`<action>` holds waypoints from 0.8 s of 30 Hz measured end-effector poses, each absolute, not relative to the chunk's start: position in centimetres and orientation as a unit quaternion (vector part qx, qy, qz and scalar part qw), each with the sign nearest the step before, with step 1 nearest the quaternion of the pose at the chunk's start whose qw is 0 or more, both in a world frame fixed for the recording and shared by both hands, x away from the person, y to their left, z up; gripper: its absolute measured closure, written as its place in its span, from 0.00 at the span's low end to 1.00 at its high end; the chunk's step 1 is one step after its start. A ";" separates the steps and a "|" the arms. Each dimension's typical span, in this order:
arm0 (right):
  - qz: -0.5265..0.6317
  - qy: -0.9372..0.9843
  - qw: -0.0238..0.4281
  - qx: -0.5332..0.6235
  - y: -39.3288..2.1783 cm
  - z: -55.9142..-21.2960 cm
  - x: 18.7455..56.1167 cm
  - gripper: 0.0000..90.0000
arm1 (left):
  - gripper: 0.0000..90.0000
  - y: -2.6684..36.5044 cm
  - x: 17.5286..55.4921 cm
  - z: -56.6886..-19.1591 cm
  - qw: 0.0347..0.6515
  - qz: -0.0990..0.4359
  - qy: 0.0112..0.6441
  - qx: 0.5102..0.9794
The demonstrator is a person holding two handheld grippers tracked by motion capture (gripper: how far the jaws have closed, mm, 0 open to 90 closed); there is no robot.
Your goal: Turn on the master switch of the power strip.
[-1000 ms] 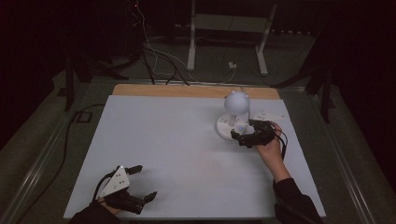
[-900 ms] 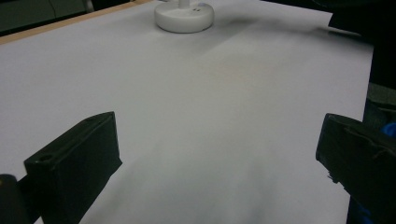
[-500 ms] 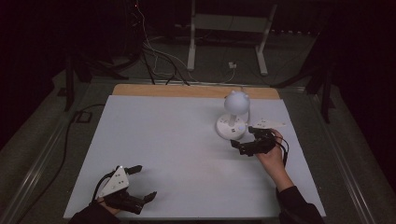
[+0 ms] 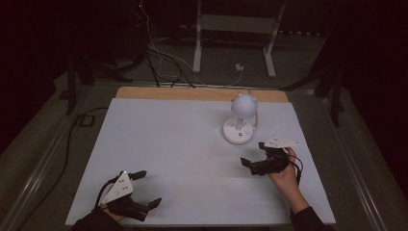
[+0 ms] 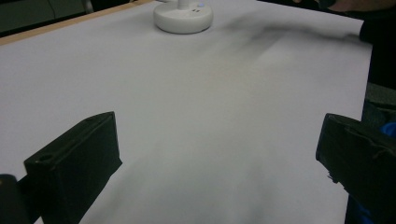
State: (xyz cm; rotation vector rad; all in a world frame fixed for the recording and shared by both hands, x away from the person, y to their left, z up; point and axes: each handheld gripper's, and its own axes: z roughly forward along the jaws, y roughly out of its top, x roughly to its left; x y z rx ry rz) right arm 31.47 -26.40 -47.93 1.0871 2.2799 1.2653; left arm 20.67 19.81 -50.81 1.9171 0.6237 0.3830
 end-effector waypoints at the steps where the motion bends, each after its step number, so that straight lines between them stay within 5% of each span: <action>1: 0.444 0.796 0.159 0.380 -26.5 -48.0 31.1 0.00 | 0.00 19.8 20.7 -50.8 0.518 0.160 0.260 0.799; 24: 0.413 0.828 0.131 0.355 -27.5 -51.0 26.4 0.00 | 0.00 19.7 20.6 -50.8 0.516 0.162 0.259 0.800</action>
